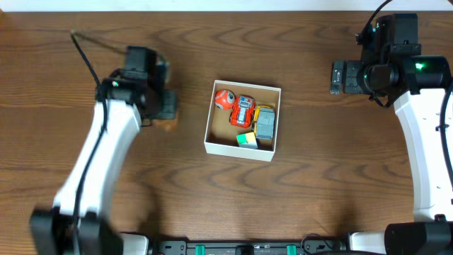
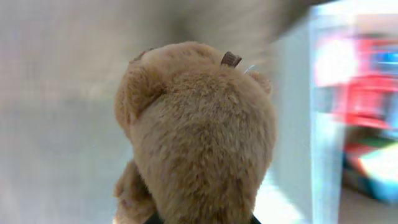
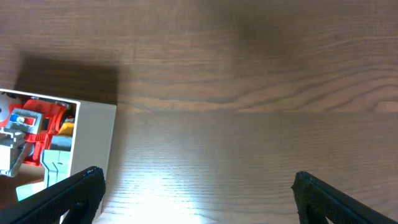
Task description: Pack container
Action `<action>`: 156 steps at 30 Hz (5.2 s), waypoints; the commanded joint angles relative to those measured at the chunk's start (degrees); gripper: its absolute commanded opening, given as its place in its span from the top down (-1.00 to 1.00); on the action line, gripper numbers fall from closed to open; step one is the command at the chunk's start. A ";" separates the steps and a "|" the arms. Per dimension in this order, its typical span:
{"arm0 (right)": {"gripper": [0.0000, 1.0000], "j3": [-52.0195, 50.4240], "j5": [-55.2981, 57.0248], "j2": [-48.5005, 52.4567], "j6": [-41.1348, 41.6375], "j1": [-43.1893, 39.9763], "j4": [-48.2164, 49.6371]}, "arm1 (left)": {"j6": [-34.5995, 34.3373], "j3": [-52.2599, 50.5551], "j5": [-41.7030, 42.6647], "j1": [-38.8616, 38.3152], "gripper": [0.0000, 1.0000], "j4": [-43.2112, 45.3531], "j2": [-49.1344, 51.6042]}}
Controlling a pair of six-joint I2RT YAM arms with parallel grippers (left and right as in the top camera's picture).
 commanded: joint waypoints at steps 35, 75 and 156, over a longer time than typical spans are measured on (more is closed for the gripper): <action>-0.98 0.44 0.83 0.15 0.07 -0.33 0.02 | 40.59 1.38 13.42 -22.08 0.88 -4.39 11.23; -0.99 0.39 0.81 0.28 0.07 -0.33 0.00 | 39.26 1.40 13.33 -22.64 -0.75 -7.74 -0.09; -0.99 0.31 0.79 1.25 0.07 -0.31 -0.11 | 30.95 0.72 14.78 -20.48 0.88 -10.49 17.64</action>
